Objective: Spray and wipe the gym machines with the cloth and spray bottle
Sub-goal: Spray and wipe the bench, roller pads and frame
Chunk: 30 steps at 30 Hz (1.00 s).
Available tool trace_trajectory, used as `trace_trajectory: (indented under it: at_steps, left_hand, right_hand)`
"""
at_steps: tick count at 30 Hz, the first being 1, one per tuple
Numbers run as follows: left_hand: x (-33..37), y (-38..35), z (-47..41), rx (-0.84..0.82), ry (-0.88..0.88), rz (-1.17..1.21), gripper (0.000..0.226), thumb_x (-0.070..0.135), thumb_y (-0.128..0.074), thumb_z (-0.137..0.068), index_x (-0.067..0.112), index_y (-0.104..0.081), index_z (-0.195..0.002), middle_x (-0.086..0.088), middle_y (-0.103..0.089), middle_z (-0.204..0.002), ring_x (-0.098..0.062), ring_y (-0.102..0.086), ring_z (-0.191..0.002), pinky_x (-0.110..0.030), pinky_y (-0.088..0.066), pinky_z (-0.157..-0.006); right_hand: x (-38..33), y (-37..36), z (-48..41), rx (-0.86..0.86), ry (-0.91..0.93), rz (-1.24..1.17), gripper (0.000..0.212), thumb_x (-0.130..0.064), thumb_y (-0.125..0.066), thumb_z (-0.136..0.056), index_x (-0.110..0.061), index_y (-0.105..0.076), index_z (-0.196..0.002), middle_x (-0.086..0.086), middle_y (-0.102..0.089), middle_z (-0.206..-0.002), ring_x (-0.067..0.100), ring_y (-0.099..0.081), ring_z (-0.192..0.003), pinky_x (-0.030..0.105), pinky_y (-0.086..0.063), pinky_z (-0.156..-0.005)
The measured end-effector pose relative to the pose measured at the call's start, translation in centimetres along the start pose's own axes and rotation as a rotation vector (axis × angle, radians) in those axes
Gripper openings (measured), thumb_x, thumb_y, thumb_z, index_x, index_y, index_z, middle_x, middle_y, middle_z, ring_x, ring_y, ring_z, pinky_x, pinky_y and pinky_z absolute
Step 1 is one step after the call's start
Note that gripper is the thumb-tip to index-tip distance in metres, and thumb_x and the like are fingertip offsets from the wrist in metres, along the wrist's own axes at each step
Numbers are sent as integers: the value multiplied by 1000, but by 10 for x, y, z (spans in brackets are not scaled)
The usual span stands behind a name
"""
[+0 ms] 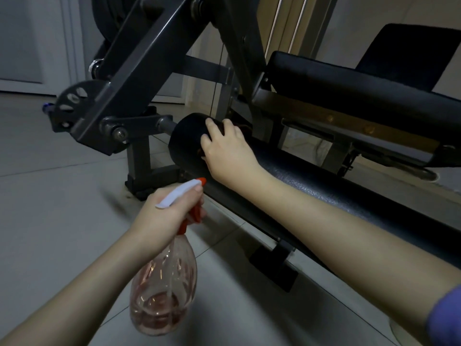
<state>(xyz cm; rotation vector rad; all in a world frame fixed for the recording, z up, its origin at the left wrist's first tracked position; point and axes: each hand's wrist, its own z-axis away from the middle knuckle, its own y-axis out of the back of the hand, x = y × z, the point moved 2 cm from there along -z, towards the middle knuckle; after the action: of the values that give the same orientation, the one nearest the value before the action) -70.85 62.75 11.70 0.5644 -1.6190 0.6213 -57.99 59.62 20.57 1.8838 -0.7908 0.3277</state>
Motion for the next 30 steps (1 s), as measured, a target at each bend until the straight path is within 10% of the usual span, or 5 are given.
trace_trajectory:
  at_steps: [9, 15, 30]
  left_hand:
    - [14, 8, 26, 62, -88, -161, 35, 38, -57, -93, 5, -70, -90, -17, -69, -75, -39, -66, -87, -35, -48, -68]
    - [5, 21, 29, 59, -29, -232, 36, 43, -53, -94, 12, -70, -85, -7, -73, -76, -32, -69, -86, -38, -51, -75]
    - [3, 2, 18, -8, -70, -173, 49, 54, -57, -85, 6, -65, -80, -8, -71, -73, -35, -68, -86, -36, -48, -69]
  right_hand:
    - [-9, 21, -57, 100, -119, -663, 42, -26, -42, -99, -15, -40, -139, 10, -26, -153, 29, -27, -138, 40, -28, -111]
    - [-21, -6, -27, -69, 31, -163, 55, -26, -48, -96, -17, -29, -146, 15, -9, -156, 41, -18, -139, 47, -22, -113]
    - [15, 18, 6, -192, -214, -188, 59, -41, -53, -92, -16, -33, -141, 17, -33, -139, 34, -45, -119, 38, -45, -90]
